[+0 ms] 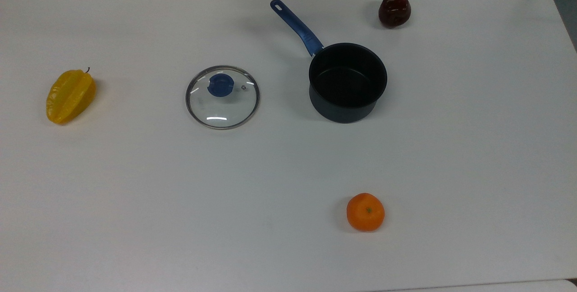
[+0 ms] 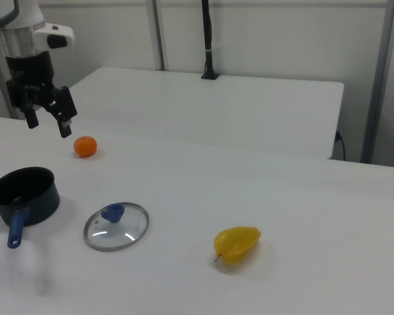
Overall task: Open lid
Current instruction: 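Open the gripper and raise it away from the lid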
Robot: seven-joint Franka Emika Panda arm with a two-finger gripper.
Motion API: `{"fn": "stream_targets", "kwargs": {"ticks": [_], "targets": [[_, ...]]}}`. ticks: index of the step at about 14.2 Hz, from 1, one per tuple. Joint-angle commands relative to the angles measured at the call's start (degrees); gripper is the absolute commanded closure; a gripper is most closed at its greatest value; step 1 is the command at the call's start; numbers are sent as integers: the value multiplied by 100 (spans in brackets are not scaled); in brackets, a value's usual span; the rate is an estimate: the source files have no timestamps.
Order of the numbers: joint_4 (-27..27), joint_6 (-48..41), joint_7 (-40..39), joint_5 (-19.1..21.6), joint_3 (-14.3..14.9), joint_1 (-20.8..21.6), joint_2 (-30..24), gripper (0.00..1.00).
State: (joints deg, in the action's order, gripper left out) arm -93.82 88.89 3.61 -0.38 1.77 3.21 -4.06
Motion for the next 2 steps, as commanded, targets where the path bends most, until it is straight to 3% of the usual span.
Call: {"fn": "stream_targets", "kwargs": {"ticks": [1,2], "targets": [[-110,-257,-54,-111,61,-13,-113,0],[-110,-267,-54,-111,61,-13,-113,0]]}}
